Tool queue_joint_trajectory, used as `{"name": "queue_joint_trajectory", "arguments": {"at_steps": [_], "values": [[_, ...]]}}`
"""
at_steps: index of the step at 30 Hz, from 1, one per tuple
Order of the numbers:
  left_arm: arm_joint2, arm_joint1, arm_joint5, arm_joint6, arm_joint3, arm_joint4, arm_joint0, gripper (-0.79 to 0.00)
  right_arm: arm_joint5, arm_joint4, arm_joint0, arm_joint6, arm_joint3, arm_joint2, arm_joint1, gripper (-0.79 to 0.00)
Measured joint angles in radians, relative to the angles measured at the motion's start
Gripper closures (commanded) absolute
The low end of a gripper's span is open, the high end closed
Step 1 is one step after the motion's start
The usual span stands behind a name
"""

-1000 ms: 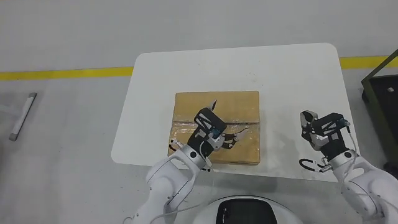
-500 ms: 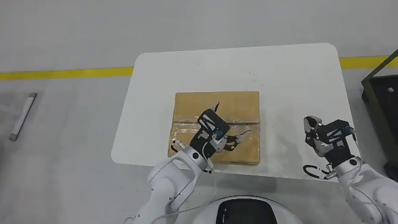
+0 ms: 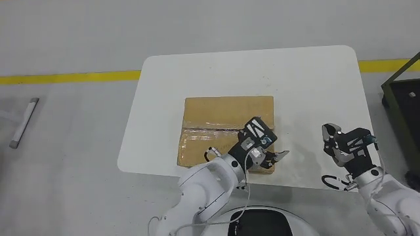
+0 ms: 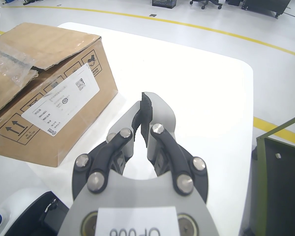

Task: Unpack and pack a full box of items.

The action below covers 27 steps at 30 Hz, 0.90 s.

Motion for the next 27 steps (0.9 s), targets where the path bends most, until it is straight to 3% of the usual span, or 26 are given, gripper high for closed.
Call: {"name": "queue_joint_trajectory", "arguments": {"at_steps": [4,15,17,23,27], "values": [[0.020,-0.005,0.000,-0.069,0.023,0.001,-0.029,-0.582,-0.002,0.004,-0.005,-0.004,0.003,0.009,0.000,0.000],[0.029,-0.008,0.002,-0.155,0.053,0.003,-0.050,-0.606,-0.004,0.012,-0.008,-0.008,0.007,0.016,0.000,0.000],[0.027,-0.008,0.009,-0.154,0.053,0.005,-0.051,-0.646,-0.004,0.010,-0.008,-0.008,0.007,0.016,-0.001,0.000],[0.019,-0.007,0.018,-0.148,0.049,0.027,-0.052,-0.619,-0.003,0.007,-0.006,-0.008,0.007,0.012,-0.001,0.000],[0.014,-0.005,0.016,-0.158,0.059,0.041,-0.048,-0.551,-0.001,0.005,-0.005,-0.007,0.008,0.008,-0.002,0.000]]}}
